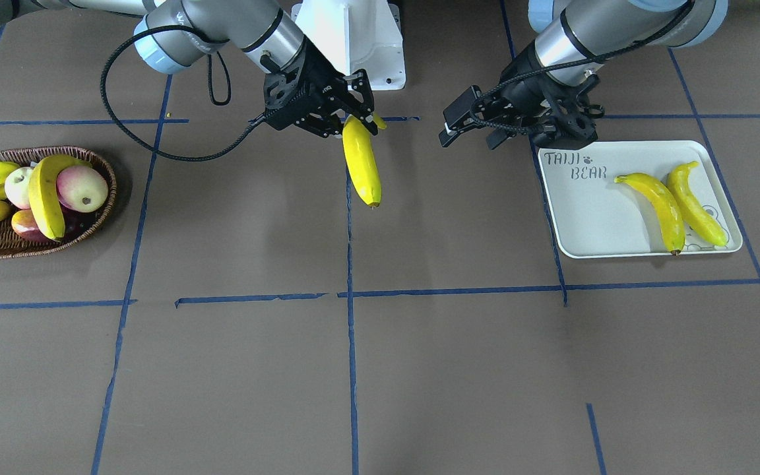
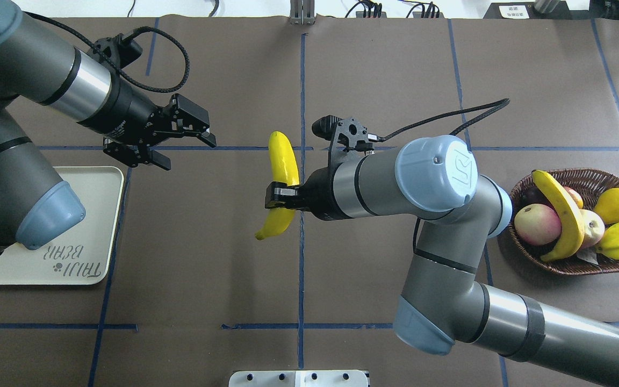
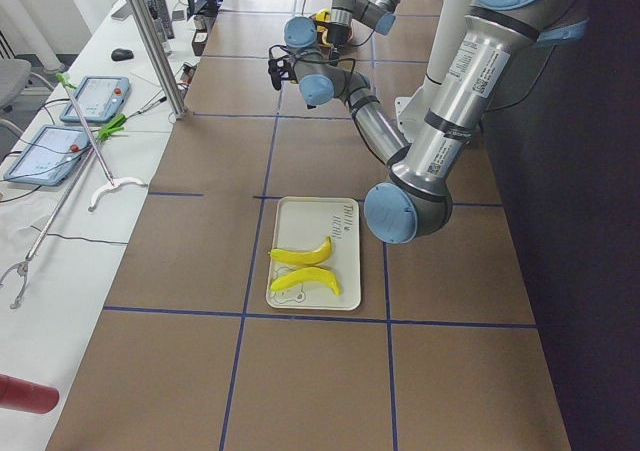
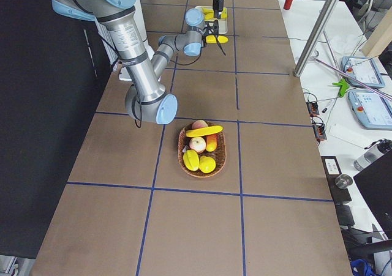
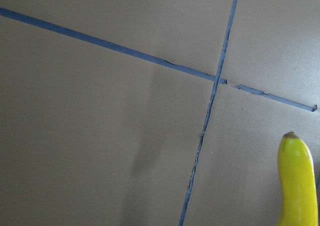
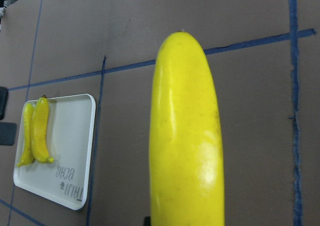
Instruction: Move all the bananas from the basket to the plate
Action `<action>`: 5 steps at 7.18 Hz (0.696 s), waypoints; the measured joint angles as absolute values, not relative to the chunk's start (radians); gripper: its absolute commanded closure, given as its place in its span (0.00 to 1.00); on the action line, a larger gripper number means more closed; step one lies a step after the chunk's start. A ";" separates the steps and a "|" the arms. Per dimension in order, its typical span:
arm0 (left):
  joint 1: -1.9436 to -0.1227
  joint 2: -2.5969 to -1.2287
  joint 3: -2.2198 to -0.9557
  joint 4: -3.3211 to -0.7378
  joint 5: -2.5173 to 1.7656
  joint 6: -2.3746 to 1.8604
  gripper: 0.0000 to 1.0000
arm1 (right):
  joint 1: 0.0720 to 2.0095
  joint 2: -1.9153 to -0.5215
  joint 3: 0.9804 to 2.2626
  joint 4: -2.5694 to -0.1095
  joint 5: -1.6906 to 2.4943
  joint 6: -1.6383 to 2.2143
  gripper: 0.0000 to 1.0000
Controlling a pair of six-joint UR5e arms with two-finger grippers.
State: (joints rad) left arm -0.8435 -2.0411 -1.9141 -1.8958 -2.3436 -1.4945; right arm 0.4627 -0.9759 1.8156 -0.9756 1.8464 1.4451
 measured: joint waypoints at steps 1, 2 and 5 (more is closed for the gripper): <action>-0.836 -2.058 -1.897 -1.927 -2.343 -1.536 0.01 | 0.442 -0.967 1.815 -0.943 1.822 1.480 0.96; -0.826 -2.075 -1.883 -1.944 -2.340 -1.562 0.01 | 0.417 -0.963 1.815 -0.904 1.785 1.513 0.95; -0.772 -2.102 -1.875 -1.954 -2.297 -1.600 0.01 | 0.378 -0.958 1.817 -0.872 1.725 1.539 0.94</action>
